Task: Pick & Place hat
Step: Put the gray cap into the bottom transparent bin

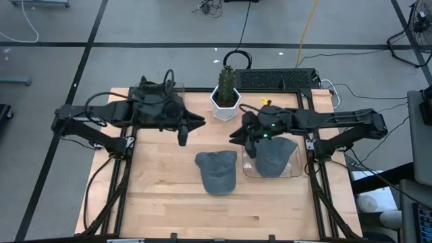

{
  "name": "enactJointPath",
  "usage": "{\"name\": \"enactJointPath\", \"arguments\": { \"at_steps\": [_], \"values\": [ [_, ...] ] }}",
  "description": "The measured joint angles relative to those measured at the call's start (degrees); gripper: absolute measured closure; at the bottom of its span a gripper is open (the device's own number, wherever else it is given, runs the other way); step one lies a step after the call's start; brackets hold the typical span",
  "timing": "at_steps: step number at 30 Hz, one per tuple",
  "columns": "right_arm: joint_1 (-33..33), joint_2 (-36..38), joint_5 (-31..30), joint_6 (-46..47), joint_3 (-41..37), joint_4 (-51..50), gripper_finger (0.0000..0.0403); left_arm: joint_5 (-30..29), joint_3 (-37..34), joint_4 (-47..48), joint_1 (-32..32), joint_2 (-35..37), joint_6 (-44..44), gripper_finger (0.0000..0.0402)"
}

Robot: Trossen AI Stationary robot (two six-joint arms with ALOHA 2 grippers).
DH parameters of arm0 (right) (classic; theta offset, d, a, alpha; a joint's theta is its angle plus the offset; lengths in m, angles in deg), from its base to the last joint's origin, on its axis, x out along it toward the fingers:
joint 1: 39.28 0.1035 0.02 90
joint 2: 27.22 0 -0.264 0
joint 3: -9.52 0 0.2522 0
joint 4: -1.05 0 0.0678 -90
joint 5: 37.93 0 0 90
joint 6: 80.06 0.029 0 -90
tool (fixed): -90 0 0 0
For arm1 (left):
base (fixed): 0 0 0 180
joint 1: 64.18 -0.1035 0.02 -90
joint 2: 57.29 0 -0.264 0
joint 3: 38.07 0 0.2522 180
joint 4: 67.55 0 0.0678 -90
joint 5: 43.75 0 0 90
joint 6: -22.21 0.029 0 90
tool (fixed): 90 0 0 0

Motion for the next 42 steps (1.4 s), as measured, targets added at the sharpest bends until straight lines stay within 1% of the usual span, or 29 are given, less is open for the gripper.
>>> {"name": "enactJointPath", "arguments": {
  "at_steps": [2, 5, 8, 10, 12, 15, 18, 21, 26, 28, 32, 35, 38, 42],
  "values": [
    [-0.05, -1.61, 2.33, 0.62, 0.00, 2.14, 0.0303, 1.13, 0.01, -1.27, 0.15, 0.35, 0.01, 0.0322],
    [0.07, -4.62, 3.37, 1.10, 1.81, 2.07, 0.0303, 2.78, -0.02, -1.75, 0.45, 1.36, 0.14, 0.0334],
    [0.50, -7.27, 3.44, 1.21, 4.37, 1.55, 0.0303, 3.43, 0.04, -1.94, 0.69, 2.00, 0.33, 0.0347],
    [0.74, -8.86, 2.36, 1.29, 6.20, 1.89, 0.0303, 4.06, -0.04, -1.65, 0.81, 2.50, 0.52, 0.0356],
    [0.83, -9.70, 2.19, 1.37, 6.54, 1.14, 0.0303, 4.22, 0.05, -1.33, 0.82, 3.37, 0.88, 0.0367],
    [0.57, -11.52, 2.37, 4.05, 6.69, 1.69, 0.0303, 4.33, 0.02, -0.11, 1.09, 4.39, 0.89, 0.0385],
    [-0.31, -13.25, 4.00, 7.50, 6.65, 2.27, 0.0303, 4.69, 0.01, 0.55, 1.09, 5.51, 1.59, 0.0397],
    [-0.48, -13.56, 3.73, 9.00, 6.56, 1.06, 0.0303, 4.69, 0.01, 0.28, 1.09, 6.66, 1.84, 0.0388],
    [-0.35, -13.34, 3.85, 9.93, 6.58, 2.87, 0.0303, 4.62, 0.01, -0.81, 1.09, 7.49, 2.45, 0.0368],
    [-0.39, -12.96, 3.80, 7.92, 6.56, 3.01, 0.0303, 4.60, 0.01, -1.85, 1.09, 7.61, 2.46, 0.0368],
    [-0.79, -12.54, 3.51, 1.51, 6.67, 6.50, 0.0303, 4.60, 0.01, -4.78, 1.09, 7.69, 1.23, 0.0367],
    [-1.07, -12.82, 2.67, 2.79, 6.67, 8.50, 0.0303, 4.51, 0.01, -6.36, 1.80, 7.70, 0.19, 0.0367],
    [-1.11, -12.60, 2.66, 4.63, 6.62, 7.37, 0.0303, 3.52, 0.01, -6.41, 2.98, 7.69, 0.23, 0.0367],
    [-0.39, -12.93, 5.41, 5.80, 6.62, 3.22, 0.0303, 2.11, 0.01, -6.43, 4.09, 7.69, 0.88, 0.0367]
  ]
}}
